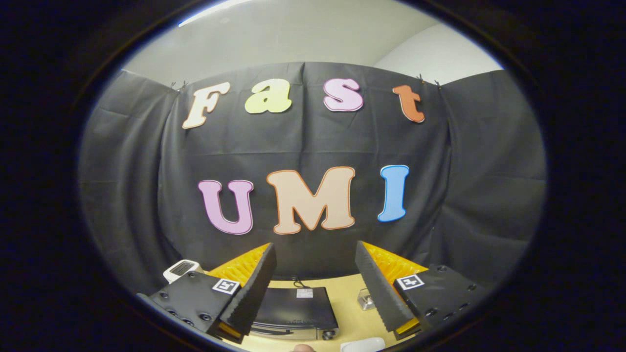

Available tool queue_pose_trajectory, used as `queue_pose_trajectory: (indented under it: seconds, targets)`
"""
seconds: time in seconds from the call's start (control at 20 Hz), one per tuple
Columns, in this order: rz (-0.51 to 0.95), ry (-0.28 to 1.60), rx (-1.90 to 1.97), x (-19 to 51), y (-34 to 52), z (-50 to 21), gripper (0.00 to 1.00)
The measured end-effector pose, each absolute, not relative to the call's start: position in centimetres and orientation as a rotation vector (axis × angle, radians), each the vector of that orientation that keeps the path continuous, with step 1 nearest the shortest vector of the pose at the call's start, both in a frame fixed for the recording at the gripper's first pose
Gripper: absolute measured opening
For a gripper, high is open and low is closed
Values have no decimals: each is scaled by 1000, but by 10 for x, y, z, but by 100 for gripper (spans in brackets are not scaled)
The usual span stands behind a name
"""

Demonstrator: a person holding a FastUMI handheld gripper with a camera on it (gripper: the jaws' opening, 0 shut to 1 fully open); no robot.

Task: Open the toaster oven, put the food inside, and close the toaster oven door.

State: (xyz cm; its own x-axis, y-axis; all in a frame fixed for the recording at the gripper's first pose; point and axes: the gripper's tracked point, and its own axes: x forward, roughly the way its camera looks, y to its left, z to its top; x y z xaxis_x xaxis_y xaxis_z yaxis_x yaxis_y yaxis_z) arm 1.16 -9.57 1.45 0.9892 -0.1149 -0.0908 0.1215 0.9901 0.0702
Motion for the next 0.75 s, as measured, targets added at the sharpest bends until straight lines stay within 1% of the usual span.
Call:
queue_pose_trajectory:
  seconds: [0.45, 0.75]
  targets:
    - [-175, 72, 87, 29, -138, 11, 100]
    - [-161, 1, 99, 41, -177, -4, 100]
